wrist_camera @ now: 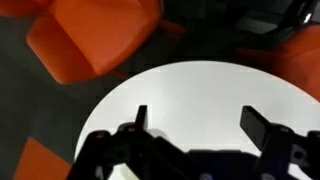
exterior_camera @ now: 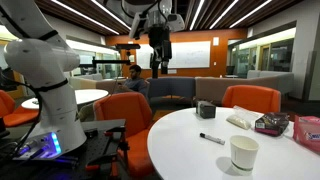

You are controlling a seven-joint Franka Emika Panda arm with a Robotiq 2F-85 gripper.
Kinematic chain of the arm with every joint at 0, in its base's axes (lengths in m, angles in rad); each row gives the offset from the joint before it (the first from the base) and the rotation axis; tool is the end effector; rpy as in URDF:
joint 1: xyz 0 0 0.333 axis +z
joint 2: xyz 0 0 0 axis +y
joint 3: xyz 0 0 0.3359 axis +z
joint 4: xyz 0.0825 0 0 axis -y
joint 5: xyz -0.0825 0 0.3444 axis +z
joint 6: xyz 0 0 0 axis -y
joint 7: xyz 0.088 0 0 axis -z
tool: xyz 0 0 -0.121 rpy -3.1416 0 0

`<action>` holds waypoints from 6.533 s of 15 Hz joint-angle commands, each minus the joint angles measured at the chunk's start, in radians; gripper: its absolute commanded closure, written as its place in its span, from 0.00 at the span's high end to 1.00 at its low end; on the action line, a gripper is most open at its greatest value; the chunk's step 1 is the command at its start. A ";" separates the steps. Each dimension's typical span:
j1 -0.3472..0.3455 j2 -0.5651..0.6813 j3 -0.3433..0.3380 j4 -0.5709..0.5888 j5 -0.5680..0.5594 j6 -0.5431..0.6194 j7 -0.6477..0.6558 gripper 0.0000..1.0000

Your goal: Put the marker in the cup

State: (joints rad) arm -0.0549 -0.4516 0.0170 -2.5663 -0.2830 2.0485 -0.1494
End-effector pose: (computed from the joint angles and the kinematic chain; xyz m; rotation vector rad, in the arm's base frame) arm 0.3452 -0.0316 0.4394 2.8696 0.3588 -0.1308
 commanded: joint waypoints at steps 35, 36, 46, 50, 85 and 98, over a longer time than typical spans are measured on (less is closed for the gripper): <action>0.115 0.699 -0.008 0.315 0.314 0.550 0.826 1.00; 0.123 0.734 -0.016 0.339 0.330 0.559 0.827 1.00; 0.216 1.008 -0.090 0.522 0.396 0.597 0.889 1.00; 0.231 1.091 -0.098 0.589 0.428 0.602 0.889 1.00; -0.070 0.902 -0.066 0.705 0.723 -0.181 0.442 0.05; -0.171 1.010 -0.125 0.914 0.836 -0.311 0.457 0.05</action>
State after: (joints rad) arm -0.2039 0.5073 -0.1045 -1.7195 0.5030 1.7791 0.3045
